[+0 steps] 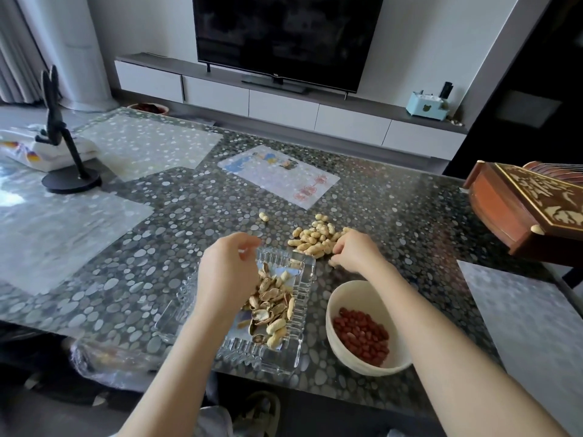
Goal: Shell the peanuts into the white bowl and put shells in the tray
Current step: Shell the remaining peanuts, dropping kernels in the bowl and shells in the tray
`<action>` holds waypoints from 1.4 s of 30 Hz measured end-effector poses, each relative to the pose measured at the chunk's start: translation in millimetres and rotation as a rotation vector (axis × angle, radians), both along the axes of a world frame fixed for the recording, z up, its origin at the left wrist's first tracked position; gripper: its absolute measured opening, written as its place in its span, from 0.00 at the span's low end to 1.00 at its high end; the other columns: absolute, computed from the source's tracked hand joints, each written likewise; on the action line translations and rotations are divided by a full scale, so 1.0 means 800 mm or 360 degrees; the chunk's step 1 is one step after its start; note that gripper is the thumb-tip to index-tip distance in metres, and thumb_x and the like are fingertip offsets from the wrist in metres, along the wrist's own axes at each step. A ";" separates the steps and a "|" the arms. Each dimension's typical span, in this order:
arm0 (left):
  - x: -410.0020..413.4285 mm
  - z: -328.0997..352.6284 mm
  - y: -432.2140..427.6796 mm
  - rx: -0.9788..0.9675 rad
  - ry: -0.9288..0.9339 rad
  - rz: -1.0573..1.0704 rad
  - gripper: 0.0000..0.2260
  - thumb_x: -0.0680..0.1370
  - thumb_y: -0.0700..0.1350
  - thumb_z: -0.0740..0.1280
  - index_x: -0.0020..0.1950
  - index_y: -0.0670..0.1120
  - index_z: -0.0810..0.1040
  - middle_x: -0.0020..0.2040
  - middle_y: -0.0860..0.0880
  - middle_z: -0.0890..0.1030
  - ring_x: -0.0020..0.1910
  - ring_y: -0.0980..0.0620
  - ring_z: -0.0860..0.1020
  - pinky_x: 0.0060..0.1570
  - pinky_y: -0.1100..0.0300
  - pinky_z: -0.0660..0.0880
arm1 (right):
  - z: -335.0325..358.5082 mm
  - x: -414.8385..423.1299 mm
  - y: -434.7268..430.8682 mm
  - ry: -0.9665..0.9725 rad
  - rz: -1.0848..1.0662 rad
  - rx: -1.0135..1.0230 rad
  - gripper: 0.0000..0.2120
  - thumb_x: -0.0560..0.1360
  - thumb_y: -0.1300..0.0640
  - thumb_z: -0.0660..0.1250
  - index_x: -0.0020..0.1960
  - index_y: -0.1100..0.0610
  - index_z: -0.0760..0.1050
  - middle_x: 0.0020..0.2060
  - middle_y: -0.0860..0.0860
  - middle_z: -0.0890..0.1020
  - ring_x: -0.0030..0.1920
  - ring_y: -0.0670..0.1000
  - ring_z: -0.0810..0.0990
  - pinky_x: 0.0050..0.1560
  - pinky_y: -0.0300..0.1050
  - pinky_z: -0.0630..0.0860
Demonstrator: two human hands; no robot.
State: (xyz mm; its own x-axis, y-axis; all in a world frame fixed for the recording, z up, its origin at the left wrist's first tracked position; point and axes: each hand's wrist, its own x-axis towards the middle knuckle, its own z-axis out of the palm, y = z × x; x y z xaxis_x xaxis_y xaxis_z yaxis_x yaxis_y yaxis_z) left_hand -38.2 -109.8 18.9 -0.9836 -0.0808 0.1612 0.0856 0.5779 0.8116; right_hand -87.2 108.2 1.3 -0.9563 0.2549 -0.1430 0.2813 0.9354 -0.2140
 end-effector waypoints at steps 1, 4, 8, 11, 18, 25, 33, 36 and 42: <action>0.001 0.001 0.002 0.0002 0.0006 -0.0013 0.10 0.79 0.40 0.62 0.56 0.47 0.81 0.54 0.49 0.82 0.40 0.55 0.77 0.37 0.64 0.68 | -0.007 -0.008 0.002 -0.0043 0.0022 0.0019 0.11 0.74 0.57 0.69 0.55 0.59 0.81 0.56 0.54 0.81 0.60 0.55 0.76 0.63 0.44 0.69; 0.003 0.003 0.009 -0.0004 0.0022 -0.0041 0.09 0.79 0.41 0.63 0.55 0.47 0.81 0.50 0.49 0.82 0.28 0.58 0.72 0.29 0.66 0.65 | -0.027 -0.022 0.004 -0.0084 0.0004 0.0033 0.13 0.73 0.56 0.71 0.55 0.61 0.80 0.54 0.56 0.81 0.58 0.56 0.76 0.61 0.46 0.71; 0.005 0.004 0.017 0.0019 0.0015 -0.0101 0.07 0.78 0.43 0.64 0.51 0.47 0.82 0.41 0.53 0.80 0.33 0.61 0.74 0.29 0.69 0.67 | -0.026 -0.015 0.004 0.0022 -0.0046 -0.0142 0.10 0.75 0.58 0.67 0.38 0.61 0.75 0.39 0.58 0.79 0.46 0.59 0.76 0.50 0.45 0.72; 0.011 0.005 0.025 0.0094 0.0022 -0.0210 0.07 0.78 0.45 0.65 0.45 0.46 0.81 0.33 0.54 0.78 0.28 0.59 0.71 0.26 0.71 0.66 | 0.003 0.016 -0.001 0.0337 -0.0008 -0.0534 0.06 0.76 0.59 0.66 0.43 0.62 0.75 0.37 0.56 0.82 0.36 0.52 0.81 0.43 0.47 0.78; 0.033 0.008 0.051 0.0392 -0.0180 -0.0622 0.12 0.74 0.56 0.69 0.35 0.52 0.83 0.34 0.43 0.81 0.25 0.57 0.68 0.25 0.67 0.63 | 0.044 0.140 -0.029 0.0770 0.0225 -0.1102 0.07 0.69 0.55 0.76 0.40 0.54 0.78 0.33 0.47 0.82 0.35 0.41 0.80 0.37 0.33 0.75; 0.047 0.010 0.071 0.0661 -0.0412 -0.0917 0.10 0.69 0.55 0.72 0.37 0.49 0.85 0.37 0.46 0.85 0.41 0.46 0.82 0.51 0.47 0.77 | 0.042 0.183 -0.015 0.0926 0.0338 -0.1256 0.05 0.68 0.60 0.76 0.41 0.57 0.80 0.35 0.47 0.84 0.38 0.44 0.83 0.40 0.34 0.78; 0.053 0.013 0.087 0.1055 -0.0670 -0.1061 0.10 0.63 0.47 0.73 0.35 0.41 0.82 0.34 0.44 0.81 0.36 0.51 0.79 0.42 0.61 0.76 | 0.039 0.199 0.003 0.0781 0.0402 -0.1221 0.14 0.73 0.43 0.64 0.50 0.50 0.81 0.42 0.39 0.84 0.42 0.39 0.82 0.42 0.31 0.75; 0.056 0.014 0.091 0.1072 -0.0690 -0.1086 0.09 0.63 0.46 0.73 0.33 0.41 0.81 0.33 0.45 0.81 0.35 0.52 0.79 0.41 0.62 0.76 | 0.037 0.205 0.003 0.0627 0.0499 -0.1149 0.12 0.78 0.47 0.57 0.53 0.48 0.77 0.38 0.30 0.78 0.41 0.35 0.78 0.41 0.27 0.70; 0.062 0.014 0.103 0.0957 -0.0617 -0.0992 0.11 0.74 0.46 0.68 0.36 0.41 0.82 0.34 0.47 0.81 0.35 0.53 0.78 0.43 0.60 0.76 | 0.037 0.210 0.005 0.0732 0.0443 -0.1260 0.12 0.80 0.52 0.54 0.44 0.46 0.74 0.32 0.37 0.76 0.35 0.39 0.74 0.38 0.31 0.69</action>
